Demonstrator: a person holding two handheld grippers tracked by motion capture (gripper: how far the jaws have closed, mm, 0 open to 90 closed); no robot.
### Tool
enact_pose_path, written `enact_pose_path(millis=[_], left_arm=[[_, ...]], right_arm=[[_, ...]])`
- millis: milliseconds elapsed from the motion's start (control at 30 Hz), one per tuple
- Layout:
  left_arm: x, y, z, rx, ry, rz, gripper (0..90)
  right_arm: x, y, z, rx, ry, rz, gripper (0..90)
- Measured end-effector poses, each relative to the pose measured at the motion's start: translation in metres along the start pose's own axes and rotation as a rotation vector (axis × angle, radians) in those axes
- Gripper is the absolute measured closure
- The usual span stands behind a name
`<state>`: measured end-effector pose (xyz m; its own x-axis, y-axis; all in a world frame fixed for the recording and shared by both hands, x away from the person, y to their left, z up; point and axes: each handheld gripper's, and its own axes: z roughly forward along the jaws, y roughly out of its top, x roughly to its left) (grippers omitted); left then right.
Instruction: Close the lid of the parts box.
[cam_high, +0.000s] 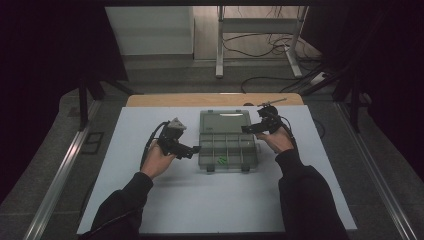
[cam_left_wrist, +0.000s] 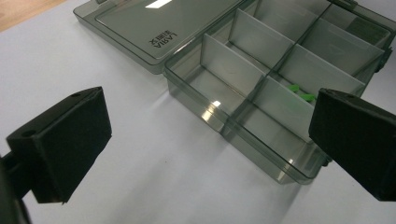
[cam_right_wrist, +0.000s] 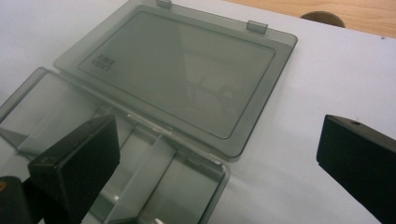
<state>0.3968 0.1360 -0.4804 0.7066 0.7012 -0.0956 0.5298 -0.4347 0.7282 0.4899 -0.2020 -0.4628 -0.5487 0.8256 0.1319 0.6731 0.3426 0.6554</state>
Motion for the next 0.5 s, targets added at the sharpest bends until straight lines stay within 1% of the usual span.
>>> enact_pose_path(millis=[133, 233, 300, 433, 500], left_arm=[[0.002, 0.002, 0.004, 0.001, 0.000, 0.000, 0.0], [0.003, 0.004, 0.007, 0.001, 0.000, -0.001, 0.0], [0.003, 0.004, 0.008, 0.002, -0.001, 0.001, 0.0], [0.003, 0.006, 0.012, 0.006, -0.001, 0.004, 0.0], [0.004, 0.006, 0.013, 0.008, -0.001, 0.006, 0.0]], right_arm=[[-0.004, 0.003, 0.005, 0.013, -0.010, 0.013, 0.1], [-0.007, 0.005, 0.010, 0.028, -0.026, 0.012, 3.8], [-0.009, 0.006, 0.012, 0.029, -0.038, 0.023, 8.4], [-0.011, 0.010, 0.015, 0.026, -0.042, 0.044, 20.7], [-0.013, 0.012, 0.017, 0.034, -0.039, 0.048, 27.0]])
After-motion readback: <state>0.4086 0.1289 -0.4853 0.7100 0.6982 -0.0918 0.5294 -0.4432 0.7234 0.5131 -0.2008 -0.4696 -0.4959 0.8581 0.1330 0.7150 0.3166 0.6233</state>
